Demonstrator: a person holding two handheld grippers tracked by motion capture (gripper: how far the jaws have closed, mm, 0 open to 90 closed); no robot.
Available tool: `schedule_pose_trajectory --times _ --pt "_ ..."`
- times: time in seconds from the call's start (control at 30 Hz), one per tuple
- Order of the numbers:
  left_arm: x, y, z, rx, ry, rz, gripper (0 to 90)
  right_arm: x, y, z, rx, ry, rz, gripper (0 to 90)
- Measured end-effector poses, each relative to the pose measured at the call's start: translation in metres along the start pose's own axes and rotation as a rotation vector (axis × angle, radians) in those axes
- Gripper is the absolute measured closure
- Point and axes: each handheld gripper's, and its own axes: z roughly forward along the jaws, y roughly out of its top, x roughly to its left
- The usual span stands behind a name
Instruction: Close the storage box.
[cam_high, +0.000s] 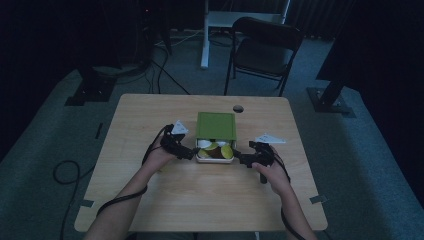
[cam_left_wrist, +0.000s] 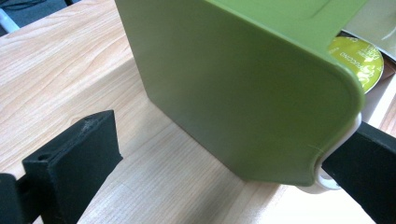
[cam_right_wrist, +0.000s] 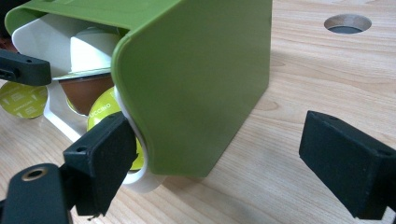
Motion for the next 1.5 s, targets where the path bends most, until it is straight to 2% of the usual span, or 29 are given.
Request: schedule_pose_trajectory --times 0.23,0.47,0.67,0.77,0.9,1.17,1.5 --pt "0.002 0.003 0.002 0.007 0.016 0.013 0.0 -0.001 0.002 0.002 -0.001 -0.011 0.005 10.9" --pt "0.003 0.005 0.003 0.01 0.021 -0.002 0.0 -0.002 0.003 0.005 0.003 -0.017 0.007 10.4" --pt "0.001 0.003 0.002 0.004 0.033 0.007 0.0 -0.001 0.003 0.005 -0.005 -0.023 0.008 10.5" --pt "-0.002 0.002 0.003 0.011 0.022 0.021 0.0 0.0 0.002 0.004 -0.012 -0.021 0.007 10.5" --pt "-0.007 0.0 0.002 0.009 0.005 0.009 0.0 0.003 0.003 0.003 -0.018 -0.02 0.007 10.6" --pt "-0.01 0.0 -0.009 -0.003 -0.013 0.002 0.0 0.007 0.003 0.001 -0.024 -0.019 -0.001 10.5" --pt "-0.011 -0.003 -0.024 -0.024 -0.048 -0.006 0.0 0.007 0.004 -0.01 -0.039 -0.033 -0.006 10.6"
